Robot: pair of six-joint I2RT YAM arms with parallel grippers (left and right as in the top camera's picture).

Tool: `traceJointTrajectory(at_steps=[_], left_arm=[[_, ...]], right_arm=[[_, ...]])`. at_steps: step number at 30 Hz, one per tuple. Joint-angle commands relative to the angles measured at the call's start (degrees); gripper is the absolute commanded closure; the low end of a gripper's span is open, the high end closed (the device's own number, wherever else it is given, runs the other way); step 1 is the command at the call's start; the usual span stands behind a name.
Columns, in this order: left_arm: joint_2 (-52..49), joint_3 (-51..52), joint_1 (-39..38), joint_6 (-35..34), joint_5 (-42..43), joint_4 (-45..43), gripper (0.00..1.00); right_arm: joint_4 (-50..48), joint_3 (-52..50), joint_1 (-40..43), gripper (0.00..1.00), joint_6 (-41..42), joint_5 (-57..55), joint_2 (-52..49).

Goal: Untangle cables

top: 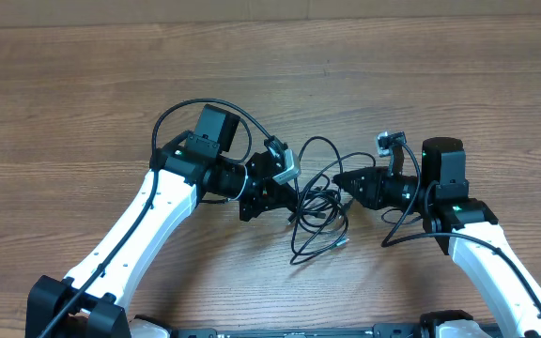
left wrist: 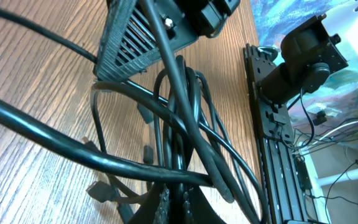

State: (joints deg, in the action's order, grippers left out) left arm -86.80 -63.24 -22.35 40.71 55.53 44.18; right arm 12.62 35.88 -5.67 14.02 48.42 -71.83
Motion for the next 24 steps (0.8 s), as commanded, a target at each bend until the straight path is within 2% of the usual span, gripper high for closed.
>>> traceJointTrajectory(at_steps=[1,12,19,24], left_arm=[[-0.4,-1.7,0.3,1.0,2.6,-0.7,0.96],[-0.5,-1.7,0.3,0.9,2.3,0.3,0.96],[-0.5,-1.7,0.3,1.0,-5.0,8.4,0.96],[-0.5,-1.7,0.3,4.4,-8.3,16.6,0.96]], right_arm=[[-0.3,0.9,0.2,0.96,-0.1,-0.3,0.8],[-1.0,0.9,0.2,0.96,-0.3,-0.8,0.8],[-9.6,0.9,0.2,0.96,-0.3,-1.7,0.8],[-13.6,0.9,0.2,0.96,-0.3,-12.7,0.8]])
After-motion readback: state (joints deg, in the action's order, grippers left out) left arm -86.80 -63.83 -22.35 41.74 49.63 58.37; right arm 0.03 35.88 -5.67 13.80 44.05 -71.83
